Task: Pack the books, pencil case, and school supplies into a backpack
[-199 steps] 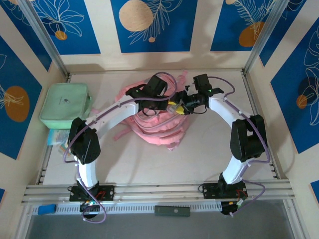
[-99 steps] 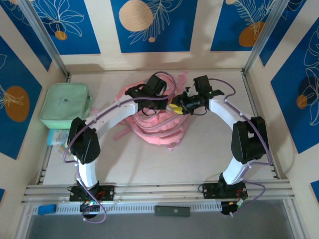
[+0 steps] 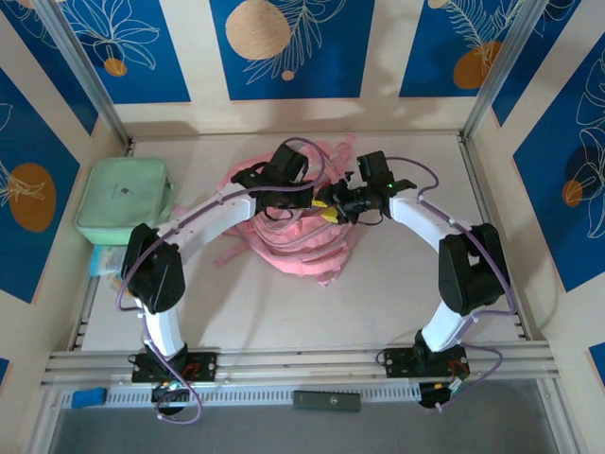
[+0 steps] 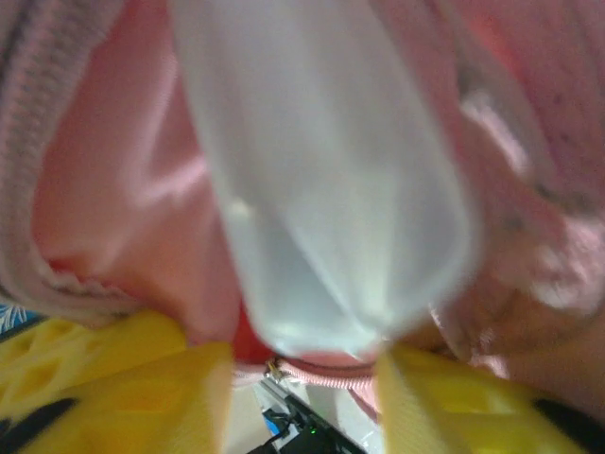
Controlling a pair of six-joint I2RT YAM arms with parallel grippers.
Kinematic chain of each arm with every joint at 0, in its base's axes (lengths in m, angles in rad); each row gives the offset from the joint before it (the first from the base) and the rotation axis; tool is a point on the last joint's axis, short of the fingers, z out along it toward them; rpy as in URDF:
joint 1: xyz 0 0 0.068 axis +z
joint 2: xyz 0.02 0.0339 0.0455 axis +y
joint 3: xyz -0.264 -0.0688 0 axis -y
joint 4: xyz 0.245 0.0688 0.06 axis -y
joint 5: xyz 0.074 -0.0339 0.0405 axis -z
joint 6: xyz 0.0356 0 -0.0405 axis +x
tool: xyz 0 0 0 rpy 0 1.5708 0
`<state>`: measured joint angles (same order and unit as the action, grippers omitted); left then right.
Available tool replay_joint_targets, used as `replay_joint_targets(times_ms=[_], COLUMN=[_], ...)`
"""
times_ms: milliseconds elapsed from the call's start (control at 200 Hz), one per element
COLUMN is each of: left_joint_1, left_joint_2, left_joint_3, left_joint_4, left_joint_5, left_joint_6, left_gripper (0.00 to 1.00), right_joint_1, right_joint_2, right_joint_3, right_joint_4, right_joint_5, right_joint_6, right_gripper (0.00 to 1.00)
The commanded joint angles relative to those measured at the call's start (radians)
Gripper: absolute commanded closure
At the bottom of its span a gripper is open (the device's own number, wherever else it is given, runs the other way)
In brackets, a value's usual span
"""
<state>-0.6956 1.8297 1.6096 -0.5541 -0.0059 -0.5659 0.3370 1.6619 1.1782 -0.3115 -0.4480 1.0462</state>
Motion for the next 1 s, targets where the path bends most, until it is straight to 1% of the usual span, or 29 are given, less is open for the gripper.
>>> replay_joint_targets(times_ms=[0,65,115,165,200,245,330,395,505,585,670,710,765,895,955,995], left_joint_1=[0.021,0.02,0.02,0.02,0.02,0.02,0.02,0.021,0.016,0.014,0.014,0.015,0.015,0.015,0.016,0.015], left_joint_2=[-0.047,-0.047,-0.046,-0.043,-0.042,-0.043,-0.042,-0.041,-0.042,-0.038,-0.035,-0.033,-0.033,-0.04,-0.04,-0.04], left_joint_3=[-0.004,-0.008,-0.01,-0.01,-0.012,-0.016,-0.015,-0.008,-0.009,-0.002,0.001,0.004,0.006,-0.001,0.003,0.0], left_joint_4=[0.05,0.06,0.064,0.066,0.07,0.077,0.076,0.068,0.086,0.08,0.078,0.074,0.066,0.062,0.058,0.06], left_joint_5=[0.016,0.027,0.037,0.048,0.05,0.057,0.076,0.079,0.097,0.09,0.088,0.09,0.081,0.066,0.084,0.115], left_joint_6=[-0.03,-0.031,-0.031,-0.029,-0.028,-0.026,-0.012,-0.005,0.001,0.001,0.003,0.007,0.013,0.025,0.03,0.037], left_gripper=[1.0,1.0,1.0,1.0,1.0,1.0,1.0,1.0,1.0,1.0,1.0,1.0,1.0,1.0,1.0,1.0], right_joint_1=[-0.059,-0.111,-0.152,-0.178,-0.182,-0.182,-0.174,-0.15,-0.087,-0.058,-0.046,-0.053,-0.073,-0.12,-0.127,-0.123], right_joint_2=[-0.091,-0.101,-0.1,-0.069,-0.032,0.019,0.076,0.115,0.178,0.19,0.175,0.167,0.143,0.042,0.013,-0.015], right_joint_3=[-0.036,-0.032,-0.027,-0.003,0.048,0.111,0.169,0.2,0.249,0.224,0.208,0.211,0.207,0.153,0.149,0.136], right_joint_4=[-0.021,-0.054,-0.057,-0.046,-0.105,-0.156,-0.157,-0.155,-0.179,-0.119,-0.087,-0.098,-0.136,-0.184,-0.249,-0.279], right_joint_5=[-0.075,-0.084,-0.077,-0.089,-0.072,-0.057,-0.04,-0.052,-0.035,-0.065,-0.072,-0.076,-0.05,-0.014,0.008,0.026], right_joint_6=[-0.039,-0.059,-0.066,-0.09,-0.12,-0.162,-0.185,-0.185,-0.184,-0.147,-0.141,-0.164,-0.189,-0.272,-0.333,-0.376], right_gripper=[0.43,0.44,0.47,0.54,0.66,0.76,0.79,0.87,0.91,0.95,0.95,0.95,0.96,0.95,0.93,0.93])
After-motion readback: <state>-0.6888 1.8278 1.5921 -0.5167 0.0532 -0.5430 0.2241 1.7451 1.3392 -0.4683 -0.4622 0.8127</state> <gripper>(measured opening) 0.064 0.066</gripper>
